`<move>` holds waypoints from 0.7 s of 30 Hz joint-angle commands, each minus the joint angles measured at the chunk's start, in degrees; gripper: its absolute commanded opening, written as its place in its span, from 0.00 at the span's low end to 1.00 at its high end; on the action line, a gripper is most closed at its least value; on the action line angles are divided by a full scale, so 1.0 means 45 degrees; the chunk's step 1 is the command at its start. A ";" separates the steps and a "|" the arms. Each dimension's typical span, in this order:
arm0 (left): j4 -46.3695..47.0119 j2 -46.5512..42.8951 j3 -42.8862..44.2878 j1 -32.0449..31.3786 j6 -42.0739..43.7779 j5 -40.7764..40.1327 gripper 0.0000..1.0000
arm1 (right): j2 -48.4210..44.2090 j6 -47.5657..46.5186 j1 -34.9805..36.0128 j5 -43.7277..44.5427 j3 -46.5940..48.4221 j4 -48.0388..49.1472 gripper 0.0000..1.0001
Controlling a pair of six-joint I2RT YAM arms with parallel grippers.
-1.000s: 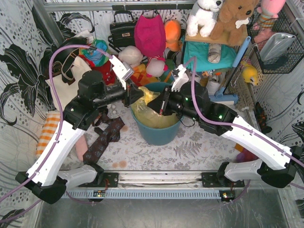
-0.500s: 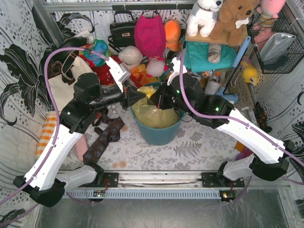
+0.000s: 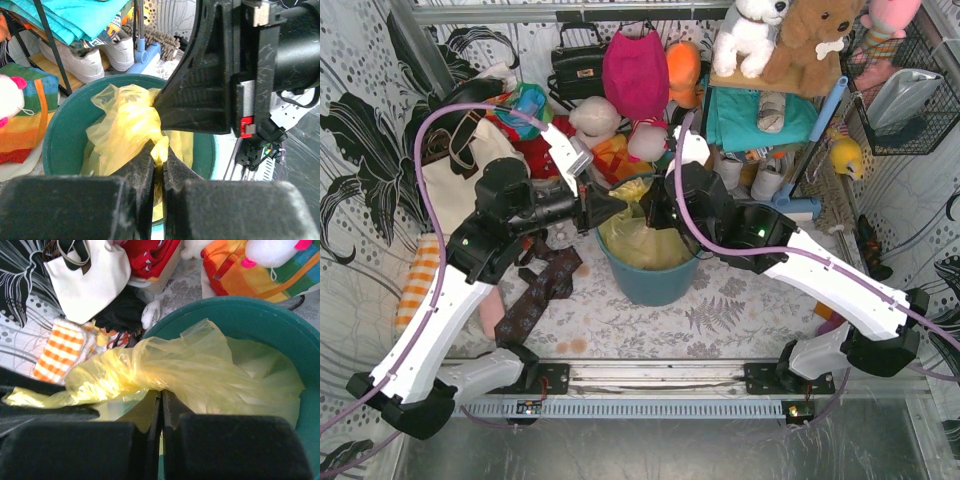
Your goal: Tie the trash bag
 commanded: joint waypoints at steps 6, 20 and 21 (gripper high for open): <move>0.0877 -0.0790 -0.0611 -0.0002 -0.1273 0.0441 0.15 | -0.0260 -0.0707 0.0291 0.2489 -0.2000 0.3164 0.00; 0.2208 -0.1801 -0.2631 0.0005 -0.3304 -0.0111 0.13 | -0.1669 -0.0370 0.0578 0.0298 -0.6329 1.1003 0.00; 0.2355 -0.1878 -0.2741 -0.0006 -0.3418 -0.0095 0.13 | -0.1729 -0.0191 0.0599 0.0153 -0.6548 1.1348 0.00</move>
